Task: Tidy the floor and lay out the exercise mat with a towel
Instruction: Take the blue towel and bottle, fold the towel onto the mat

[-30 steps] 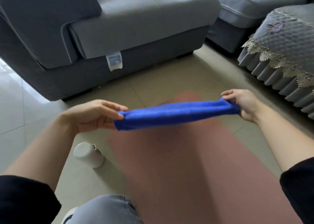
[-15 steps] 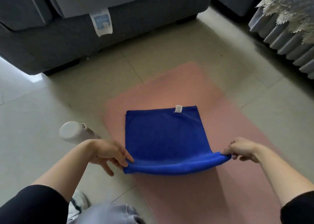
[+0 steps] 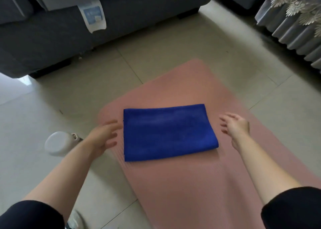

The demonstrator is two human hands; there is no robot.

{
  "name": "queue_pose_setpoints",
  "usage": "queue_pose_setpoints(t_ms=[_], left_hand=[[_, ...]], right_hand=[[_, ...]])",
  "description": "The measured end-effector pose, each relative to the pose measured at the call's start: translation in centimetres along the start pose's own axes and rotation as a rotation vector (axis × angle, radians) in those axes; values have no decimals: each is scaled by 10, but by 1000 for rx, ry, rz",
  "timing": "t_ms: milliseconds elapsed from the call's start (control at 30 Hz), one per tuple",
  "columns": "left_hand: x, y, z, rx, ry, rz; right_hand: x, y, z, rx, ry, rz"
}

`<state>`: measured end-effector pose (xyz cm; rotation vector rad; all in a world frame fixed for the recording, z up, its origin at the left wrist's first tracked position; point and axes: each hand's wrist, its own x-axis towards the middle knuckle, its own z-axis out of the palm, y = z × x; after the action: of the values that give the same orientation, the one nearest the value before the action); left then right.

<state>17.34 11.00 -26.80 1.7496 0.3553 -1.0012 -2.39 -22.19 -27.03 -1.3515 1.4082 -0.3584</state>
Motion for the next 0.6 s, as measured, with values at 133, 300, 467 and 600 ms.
queue_pose_setpoints(t_ms=[133,300,467,600], left_hand=[[-3,-48,18,225,5,-211],[13,-75,30,61,41,-225],[19,-75,36,-90,149,-182],[19,-72,37,-134,156,-210]], right_hand=[[-10,71,-2,-249,87,302],[-18,104,18,47,91,433],[-12,90,37,348,124,446],[-26,64,53,2,288,183]])
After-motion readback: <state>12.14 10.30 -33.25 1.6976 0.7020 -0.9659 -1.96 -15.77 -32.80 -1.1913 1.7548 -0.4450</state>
